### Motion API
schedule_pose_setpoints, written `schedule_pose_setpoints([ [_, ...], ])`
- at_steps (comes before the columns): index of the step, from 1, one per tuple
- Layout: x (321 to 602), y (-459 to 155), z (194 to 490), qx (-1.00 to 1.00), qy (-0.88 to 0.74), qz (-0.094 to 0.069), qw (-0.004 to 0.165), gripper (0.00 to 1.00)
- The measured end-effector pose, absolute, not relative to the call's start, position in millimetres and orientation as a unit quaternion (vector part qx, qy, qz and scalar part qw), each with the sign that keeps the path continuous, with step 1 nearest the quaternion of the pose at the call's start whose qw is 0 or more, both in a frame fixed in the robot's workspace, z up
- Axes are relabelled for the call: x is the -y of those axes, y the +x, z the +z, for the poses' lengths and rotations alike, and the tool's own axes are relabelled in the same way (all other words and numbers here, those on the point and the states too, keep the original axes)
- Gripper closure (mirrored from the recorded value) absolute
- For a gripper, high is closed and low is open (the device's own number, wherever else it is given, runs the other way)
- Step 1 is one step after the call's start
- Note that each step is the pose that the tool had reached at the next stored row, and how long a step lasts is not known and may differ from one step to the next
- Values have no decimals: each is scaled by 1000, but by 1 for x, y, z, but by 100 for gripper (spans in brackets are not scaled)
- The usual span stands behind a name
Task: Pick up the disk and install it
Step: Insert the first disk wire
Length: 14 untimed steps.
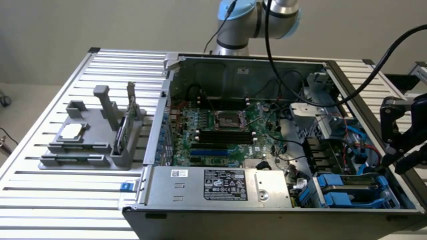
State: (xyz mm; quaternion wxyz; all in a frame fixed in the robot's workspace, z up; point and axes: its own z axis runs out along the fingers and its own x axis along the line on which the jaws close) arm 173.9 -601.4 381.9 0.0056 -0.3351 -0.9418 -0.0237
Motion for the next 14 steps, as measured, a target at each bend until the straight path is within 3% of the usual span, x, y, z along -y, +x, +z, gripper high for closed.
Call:
schedule_pose_setpoints([
  [14,602,174,369,902,-431,-24,3,75],
])
